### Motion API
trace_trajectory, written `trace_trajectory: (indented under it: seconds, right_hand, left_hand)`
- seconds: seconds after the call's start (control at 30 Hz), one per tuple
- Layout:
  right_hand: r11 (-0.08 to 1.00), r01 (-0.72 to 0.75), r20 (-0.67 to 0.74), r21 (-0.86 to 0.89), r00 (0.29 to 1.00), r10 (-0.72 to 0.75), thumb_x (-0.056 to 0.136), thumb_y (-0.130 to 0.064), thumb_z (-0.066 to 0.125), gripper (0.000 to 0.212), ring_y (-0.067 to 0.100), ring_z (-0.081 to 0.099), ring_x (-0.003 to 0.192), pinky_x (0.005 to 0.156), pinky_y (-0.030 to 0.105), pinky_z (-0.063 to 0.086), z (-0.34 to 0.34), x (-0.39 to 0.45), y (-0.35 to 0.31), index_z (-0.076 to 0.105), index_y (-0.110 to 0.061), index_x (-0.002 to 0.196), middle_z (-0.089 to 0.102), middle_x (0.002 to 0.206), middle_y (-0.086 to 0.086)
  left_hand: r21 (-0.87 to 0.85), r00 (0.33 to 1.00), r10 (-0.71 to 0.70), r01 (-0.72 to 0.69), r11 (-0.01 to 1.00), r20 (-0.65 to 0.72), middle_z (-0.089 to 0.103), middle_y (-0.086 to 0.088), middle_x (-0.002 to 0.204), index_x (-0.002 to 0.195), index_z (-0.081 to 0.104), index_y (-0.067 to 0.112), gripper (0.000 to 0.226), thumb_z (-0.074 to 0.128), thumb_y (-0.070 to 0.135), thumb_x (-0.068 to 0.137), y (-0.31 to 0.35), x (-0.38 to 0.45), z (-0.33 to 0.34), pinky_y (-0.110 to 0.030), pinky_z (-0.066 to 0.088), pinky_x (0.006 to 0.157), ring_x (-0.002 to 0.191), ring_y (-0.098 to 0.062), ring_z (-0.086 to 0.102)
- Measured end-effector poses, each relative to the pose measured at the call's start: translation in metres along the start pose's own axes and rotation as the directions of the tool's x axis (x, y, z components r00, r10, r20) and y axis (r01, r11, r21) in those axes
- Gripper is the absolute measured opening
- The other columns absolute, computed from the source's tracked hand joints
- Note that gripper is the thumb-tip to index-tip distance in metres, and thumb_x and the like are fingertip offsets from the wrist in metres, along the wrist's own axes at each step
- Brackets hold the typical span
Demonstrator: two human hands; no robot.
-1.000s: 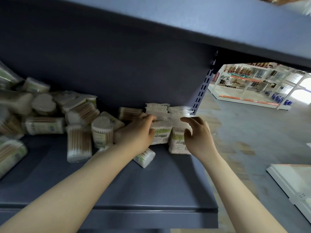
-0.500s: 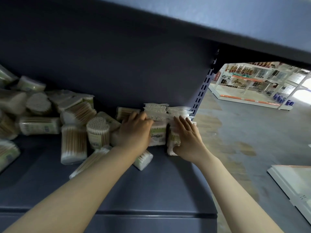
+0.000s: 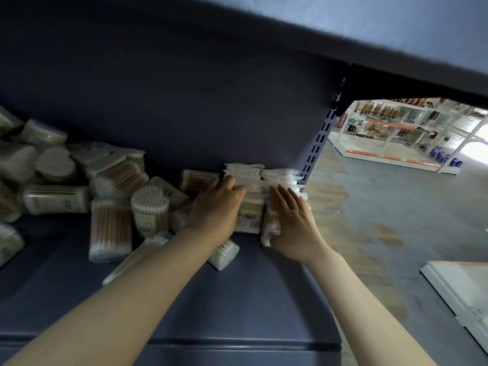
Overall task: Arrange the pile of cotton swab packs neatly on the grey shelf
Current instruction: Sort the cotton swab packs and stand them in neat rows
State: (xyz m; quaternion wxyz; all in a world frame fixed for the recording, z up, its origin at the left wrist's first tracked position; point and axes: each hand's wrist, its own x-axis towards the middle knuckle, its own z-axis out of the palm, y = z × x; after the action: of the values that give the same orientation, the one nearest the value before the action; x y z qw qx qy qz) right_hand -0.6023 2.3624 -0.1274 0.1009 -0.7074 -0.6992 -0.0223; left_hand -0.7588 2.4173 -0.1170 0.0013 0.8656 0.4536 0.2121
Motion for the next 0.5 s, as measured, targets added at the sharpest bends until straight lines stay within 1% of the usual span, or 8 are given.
trace_trajectory:
  seconds: [0.2,0.37,0.43,0.5]
  right_hand:
    - [1.0,0.0,-0.004,-0.02,1.0,0.0,0.076,-0.019,0.059,0.094,0.021,-0.004,0.144,0.114,0.026,-0.006,0.0,-0.001,0.0,-0.002,-0.014,0.147,0.0,0.156,0.005]
    - [1.0,-0.003,0.008,-0.016,1.0,0.003,0.076,-0.011,0.056,0.093,0.021,-0.007,0.143,0.112,0.025,-0.008,-0.007,-0.002,-0.001,-0.004,-0.013,0.147,-0.004,0.156,0.005]
    - [1.0,0.02,-0.067,0.024,0.998,-0.018,0.075,-0.004,0.053,0.087,0.021,-0.001,0.143,0.11,0.02,-0.007,-0.012,-0.001,-0.005,0.005,-0.012,0.147,0.005,0.156,0.006]
    - [0.994,0.029,-0.186,0.105,0.983,-0.009,0.073,0.003,0.049,0.078,0.021,0.015,0.141,0.109,0.018,0.004,-0.018,0.0,-0.012,0.023,-0.013,0.145,0.024,0.152,0.005]
  left_hand:
    - [0.001,1.0,-0.014,0.014,1.0,0.012,0.041,0.0,0.119,0.115,0.049,0.018,0.028,0.052,0.009,0.089,0.001,0.0,-0.002,-0.035,0.045,0.08,0.111,-0.024,0.04]
    - [0.007,0.999,-0.037,0.037,0.999,0.031,0.035,0.0,0.129,0.129,0.038,0.022,0.039,0.049,0.02,0.092,0.001,-0.006,-0.006,-0.033,0.04,0.088,0.119,-0.023,0.036]
    - [0.006,0.999,-0.041,0.041,0.999,0.013,0.033,0.0,0.132,0.133,0.034,0.022,0.042,0.047,0.024,0.093,-0.001,-0.01,-0.011,-0.033,0.038,0.092,0.121,-0.023,0.035]
    - [-0.011,0.999,-0.045,0.044,0.999,-0.015,0.033,0.0,0.132,0.134,0.034,0.021,0.044,0.046,0.021,0.092,-0.004,-0.012,-0.017,-0.032,0.036,0.094,0.121,-0.022,0.034]
